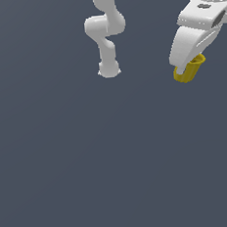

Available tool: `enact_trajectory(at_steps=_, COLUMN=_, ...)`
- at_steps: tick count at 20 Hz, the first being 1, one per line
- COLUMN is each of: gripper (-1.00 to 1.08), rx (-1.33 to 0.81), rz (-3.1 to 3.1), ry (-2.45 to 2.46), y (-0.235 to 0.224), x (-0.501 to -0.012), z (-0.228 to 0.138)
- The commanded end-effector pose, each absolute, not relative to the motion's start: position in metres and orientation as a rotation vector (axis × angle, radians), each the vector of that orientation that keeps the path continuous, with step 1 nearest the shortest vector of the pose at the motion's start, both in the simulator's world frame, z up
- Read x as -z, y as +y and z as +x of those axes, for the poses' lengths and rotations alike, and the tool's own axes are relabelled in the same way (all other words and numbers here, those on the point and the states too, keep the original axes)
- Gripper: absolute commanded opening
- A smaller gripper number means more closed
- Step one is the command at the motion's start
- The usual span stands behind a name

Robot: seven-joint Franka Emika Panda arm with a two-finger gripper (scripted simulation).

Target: Pick up the object and move it to a goal position.

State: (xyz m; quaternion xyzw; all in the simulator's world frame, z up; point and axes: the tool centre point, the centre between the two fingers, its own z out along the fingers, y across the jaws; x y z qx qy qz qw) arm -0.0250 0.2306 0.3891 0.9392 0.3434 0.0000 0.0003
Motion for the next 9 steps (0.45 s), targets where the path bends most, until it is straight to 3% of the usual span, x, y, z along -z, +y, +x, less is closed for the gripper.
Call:
enact_trajectory(at_steps=1, gripper=-1.00, rx=0.000, rz=2.951, ry=1.077, y=0.235, x=-0.403, z=-0.028)
enact_trajectory(at_steps=9, gripper=-1.00, rx=0.000, rz=2.952, ry=1.076, y=0.242, x=-0.419, z=-0.031)
